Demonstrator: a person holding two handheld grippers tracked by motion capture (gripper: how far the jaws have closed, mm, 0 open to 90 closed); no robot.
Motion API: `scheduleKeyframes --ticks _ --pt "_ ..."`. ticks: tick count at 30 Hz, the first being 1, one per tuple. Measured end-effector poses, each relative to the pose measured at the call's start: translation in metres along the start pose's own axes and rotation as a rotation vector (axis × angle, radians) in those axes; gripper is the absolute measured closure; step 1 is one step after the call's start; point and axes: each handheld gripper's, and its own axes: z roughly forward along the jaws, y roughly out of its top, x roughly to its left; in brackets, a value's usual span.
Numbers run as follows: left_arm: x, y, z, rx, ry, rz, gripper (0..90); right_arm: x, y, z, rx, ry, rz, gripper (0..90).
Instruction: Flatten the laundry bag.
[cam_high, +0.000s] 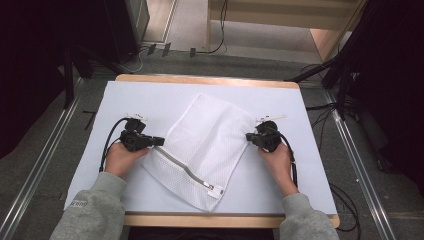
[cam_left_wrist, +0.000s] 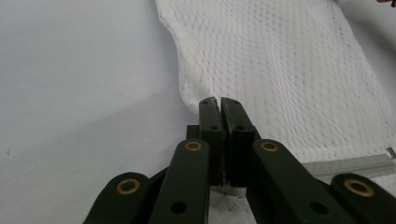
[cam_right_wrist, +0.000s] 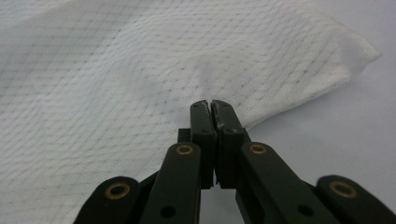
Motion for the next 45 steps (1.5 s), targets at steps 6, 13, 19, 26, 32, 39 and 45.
scheduleKeyframes --ticks 6,13,19,26,32,39,45 --pt "-0.009 -0.014 -0.006 -0.014 0.026 -0.015 89.2 -0.009 0.015 0.005 -0.011 0.0 0.008 90.0" --pt "-0.023 -0.026 -0.007 -0.024 0.018 -0.018 89.1 -0.016 0.033 0.022 -0.007 0.007 0.005 90.0" --pt "-0.032 -0.032 -0.006 -0.024 0.024 -0.012 88.3 -0.019 0.044 0.037 0.005 0.014 -0.006 89.8" --pt "-0.023 -0.027 -0.011 -0.033 0.052 -0.03 66.5 -0.015 0.044 0.032 -0.006 0.029 -0.012 77.2" --pt "-0.013 -0.011 -0.005 -0.042 0.081 -0.027 58.5 -0.004 0.03 0.011 -0.025 0.044 -0.038 71.9" --pt "0.002 0.002 0.006 -0.025 0.071 -0.051 56.9 0.015 0.004 -0.008 -0.021 0.059 -0.058 67.9" --pt "0.008 0.01 0.018 0.008 0.083 -0.053 56.5 0.032 -0.016 -0.013 -0.015 0.07 -0.067 62.2"
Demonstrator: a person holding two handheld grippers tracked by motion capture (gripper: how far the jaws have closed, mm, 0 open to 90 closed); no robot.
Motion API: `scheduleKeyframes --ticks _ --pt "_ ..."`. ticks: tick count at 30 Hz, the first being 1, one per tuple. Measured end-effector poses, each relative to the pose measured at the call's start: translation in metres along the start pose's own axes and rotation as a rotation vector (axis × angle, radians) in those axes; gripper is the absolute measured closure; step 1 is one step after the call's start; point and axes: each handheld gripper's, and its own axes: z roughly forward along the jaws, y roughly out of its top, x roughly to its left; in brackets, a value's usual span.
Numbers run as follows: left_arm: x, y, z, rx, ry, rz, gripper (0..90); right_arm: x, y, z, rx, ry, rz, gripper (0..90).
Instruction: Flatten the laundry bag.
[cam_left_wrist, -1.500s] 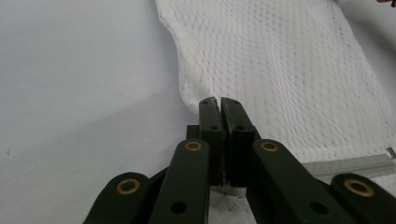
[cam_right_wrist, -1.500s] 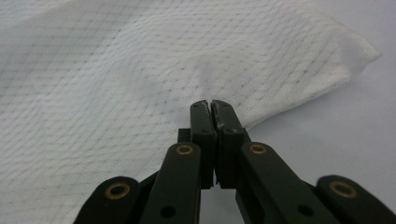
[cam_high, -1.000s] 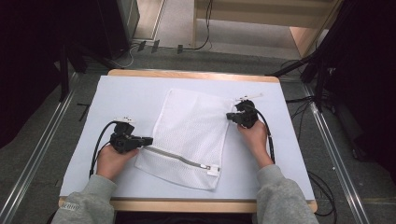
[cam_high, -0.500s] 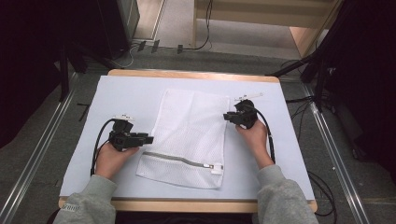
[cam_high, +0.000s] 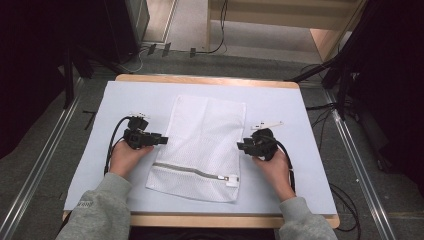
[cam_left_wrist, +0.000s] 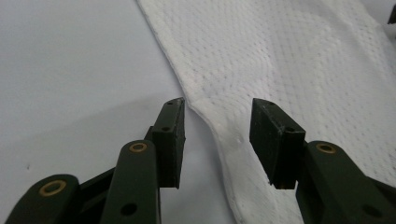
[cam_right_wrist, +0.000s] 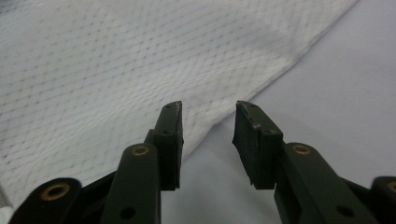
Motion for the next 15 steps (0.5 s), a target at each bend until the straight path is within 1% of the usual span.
scheduleKeyframes --ticks 1,2,4,6,7,8,10,11,13,15 --pt "0.002 0.001 0.001 0.001 -0.006 0.004 56.8 0.003 -0.003 0.0 0.002 0.003 0.0 60.7" --pt "0.002 0.002 0.002 -0.007 -0.007 -0.005 57.4 0.006 -0.005 0.002 0.011 0.004 -0.003 60.7" --pt "0.003 0.004 0.004 -0.006 -0.018 -0.004 59.2 0.01 -0.008 0.004 0.027 0.002 -0.016 61.2" --pt "0.003 0.005 0.006 -0.001 -0.021 0.004 63.6 0.014 -0.01 0.006 0.043 0.005 -0.022 61.6" --pt "0.002 0.005 0.007 0.003 -0.029 0.0 65.7 0.016 -0.011 0.007 0.043 0.005 -0.027 61.6" --pt "0.001 0.005 0.008 0.007 -0.033 0.009 68.6 0.017 -0.011 0.007 0.039 0.001 -0.034 61.7" --pt "-0.001 0.005 0.01 0.017 -0.037 0.023 74.2 0.018 -0.011 0.008 0.037 0.001 -0.03 63.5" --pt "-0.002 0.005 0.011 0.022 -0.035 0.028 76.6 0.018 -0.011 0.008 0.038 -0.001 -0.023 65.0" --pt "-0.003 0.006 0.012 0.029 -0.032 0.033 82.0 0.019 -0.011 0.009 0.039 -0.009 -0.034 69.2" --pt "-0.003 0.006 0.013 0.033 -0.031 0.031 86.6 0.022 -0.01 0.01 0.044 -0.025 -0.052 75.8"
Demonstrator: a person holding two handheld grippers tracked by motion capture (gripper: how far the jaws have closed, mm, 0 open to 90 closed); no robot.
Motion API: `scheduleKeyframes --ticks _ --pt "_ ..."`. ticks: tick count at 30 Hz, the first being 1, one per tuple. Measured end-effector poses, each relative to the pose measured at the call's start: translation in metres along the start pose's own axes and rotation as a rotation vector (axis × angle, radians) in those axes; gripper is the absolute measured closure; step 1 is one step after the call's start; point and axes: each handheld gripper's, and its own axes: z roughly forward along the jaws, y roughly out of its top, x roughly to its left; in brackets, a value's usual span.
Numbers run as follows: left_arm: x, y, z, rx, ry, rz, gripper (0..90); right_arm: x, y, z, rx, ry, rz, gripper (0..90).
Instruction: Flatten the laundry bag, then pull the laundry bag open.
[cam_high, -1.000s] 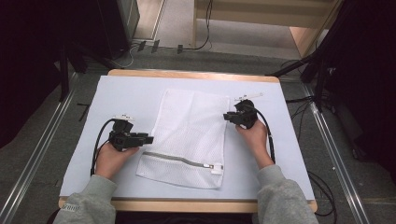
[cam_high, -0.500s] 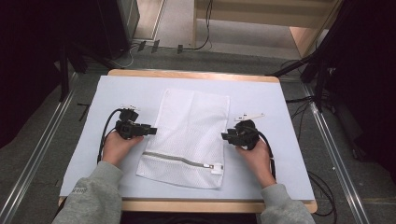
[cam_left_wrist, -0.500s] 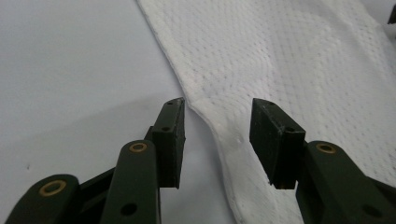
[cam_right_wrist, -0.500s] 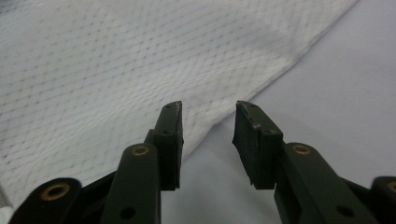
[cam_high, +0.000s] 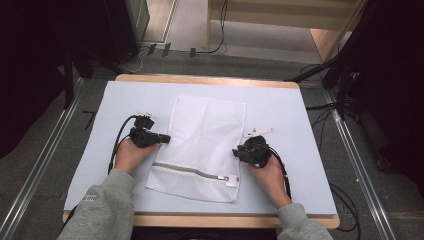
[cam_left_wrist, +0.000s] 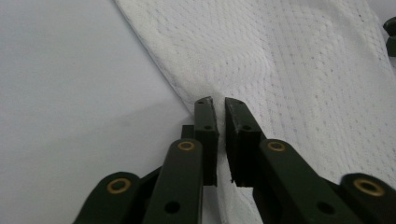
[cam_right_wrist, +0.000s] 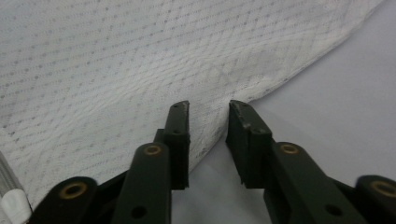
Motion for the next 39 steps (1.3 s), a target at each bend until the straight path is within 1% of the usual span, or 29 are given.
scheduleKeyframes --ticks 1,2,4,5,6,8,9,13,16,18,20,22,23,24,25,26,27,28,30,31,34,37,39 --pt "0.0 0.0 0.0 0.004 -0.007 -0.001 88.0 0.0 0.0 0.0 0.0 -0.011 -0.011 78.2" --pt "0.001 0.0 0.001 0.004 -0.011 -0.003 88.8 0.0 0.001 0.0 0.002 -0.015 -0.02 83.1" --pt "0.001 0.001 0.001 0.008 -0.015 -0.008 89.3 -0.002 0.001 0.001 0.003 0.002 -0.004 88.5" --pt "0.001 0.001 0.0 0.004 -0.01 -0.011 89.3 -0.003 0.002 0.001 0.012 0.014 0.002 89.8" --pt "0.001 0.001 -0.001 0.001 -0.01 -0.011 89.5 -0.004 0.003 0.001 0.016 0.02 0.006 90.0" --pt "0.003 0.001 -0.004 -0.015 -0.009 -0.023 89.6 -0.006 0.005 0.001 0.024 0.02 0.002 90.0" --pt "0.003 0.001 -0.005 -0.02 -0.009 -0.027 89.6 -0.007 0.005 0.001 0.026 0.019 0.01 90.0" --pt "0.006 0.0 -0.007 -0.025 -0.014 -0.041 89.6 -0.012 0.008 0.003 0.026 0.017 0.019 90.0" --pt "0.007 0.0 -0.009 -0.035 -0.005 -0.045 89.7 -0.018 0.011 0.005 0.021 0.01 0.024 90.0" --pt "0.008 -0.001 -0.01 -0.042 -0.007 -0.057 89.7 -0.02 0.013 0.006 0.023 0.01 0.034 90.0" --pt "0.01 -0.002 -0.012 -0.038 -0.001 -0.061 89.7 -0.022 0.016 0.008 0.018 0.012 0.041 90.0" --pt "0.011 -0.003 -0.014 -0.044 0.014 -0.066 89.6 -0.025 0.017 0.01 0.011 0.018 0.047 90.0" --pt "0.012 -0.004 -0.015 -0.043 0.023 -0.061 89.5 -0.027 0.018 0.011 0.008 0.016 0.048 90.0" --pt "0.012 -0.004 -0.015 -0.053 0.031 -0.064 89.4 -0.027 0.019 0.012 0.006 0.01 0.046 90.0" --pt "0.013 -0.004 -0.014 -0.058 0.029 -0.065 89.2 -0.028 0.019 0.013 0.002 0.012 0.042 90.0" --pt "0.014 -0.003 -0.013 -0.052 0.031 -0.061 88.9 -0.028 0.02 0.013 0.001 0.011 0.048 90.0" --pt "0.013 -0.003 -0.012 -0.056 0.039 -0.062 88.4 -0.028 0.02 0.013 0.002 0.012 0.049 90.0" --pt "0.013 -0.002 -0.012 -0.059 0.039 -0.056 86.8 -0.028 0.02 0.013 0.005 0.015 0.048 90.0" --pt "0.013 -0.002 -0.014 -0.069 0.027 -0.054 79.1 -0.027 0.02 0.011 -0.001 0.026 0.057 88.8" --pt "0.012 -0.002 -0.015 -0.076 0.02 -0.051 76.5 -0.027 0.02 0.009 -0.007 0.031 0.052 87.8" --pt "0.01 -0.002 -0.016 -0.072 0.014 -0.042 67.6 -0.027 0.02 0.004 -0.028 0.056 0.056 83.6" --pt "0.006 -0.001 -0.019 -0.083 0.004 -0.032 62.3 -0.025 0.019 0.0 -0.037 0.066 0.051 77.1" --pt "0.003 0.0 -0.02 -0.086 0.005 -0.022 58.4 -0.024 0.018 -0.003 -0.038 0.074 0.047 74.6"
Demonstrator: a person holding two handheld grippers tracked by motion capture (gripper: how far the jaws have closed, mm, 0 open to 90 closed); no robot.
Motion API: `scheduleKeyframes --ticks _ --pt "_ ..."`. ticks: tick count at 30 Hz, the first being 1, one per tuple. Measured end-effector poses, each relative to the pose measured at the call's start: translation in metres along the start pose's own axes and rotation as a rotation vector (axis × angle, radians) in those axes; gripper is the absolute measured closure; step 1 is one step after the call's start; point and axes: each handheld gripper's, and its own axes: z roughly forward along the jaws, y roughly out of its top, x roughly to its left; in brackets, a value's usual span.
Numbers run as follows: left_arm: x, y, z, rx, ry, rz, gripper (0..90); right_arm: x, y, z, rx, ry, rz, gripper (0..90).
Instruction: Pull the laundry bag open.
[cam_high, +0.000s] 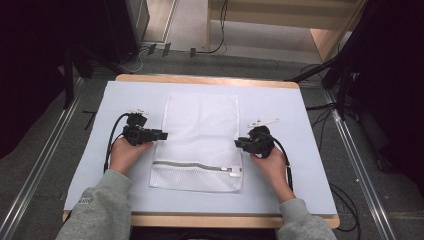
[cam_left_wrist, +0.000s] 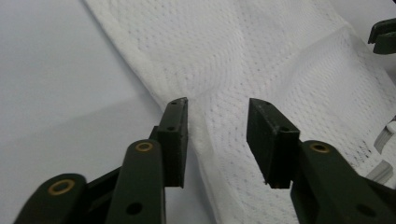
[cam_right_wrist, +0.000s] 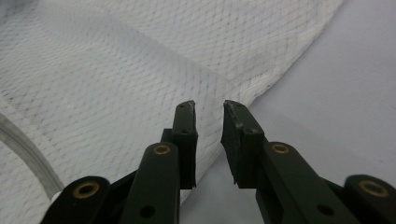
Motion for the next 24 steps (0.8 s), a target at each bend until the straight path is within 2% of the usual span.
scheduleKeyframes --ticks 7,14,19,24 --pt "-0.011 0.001 -0.003 0.015 -0.006 0.036 44.5 0.008 -0.005 -0.01 -0.008 0.021 -0.01 71.4" --pt "-0.029 0.001 -0.009 0.012 -0.031 0.095 39.9 0.021 -0.014 -0.021 -0.01 0.055 -0.014 69.7" --pt "-0.043 0.001 -0.011 0.009 -0.053 0.128 39.4 0.032 -0.019 -0.025 -0.002 0.077 -0.025 81.5" --pt "-0.056 0.0 -0.009 0.014 -0.076 0.153 39.2 0.041 -0.023 -0.024 0.031 0.102 -0.034 88.8"
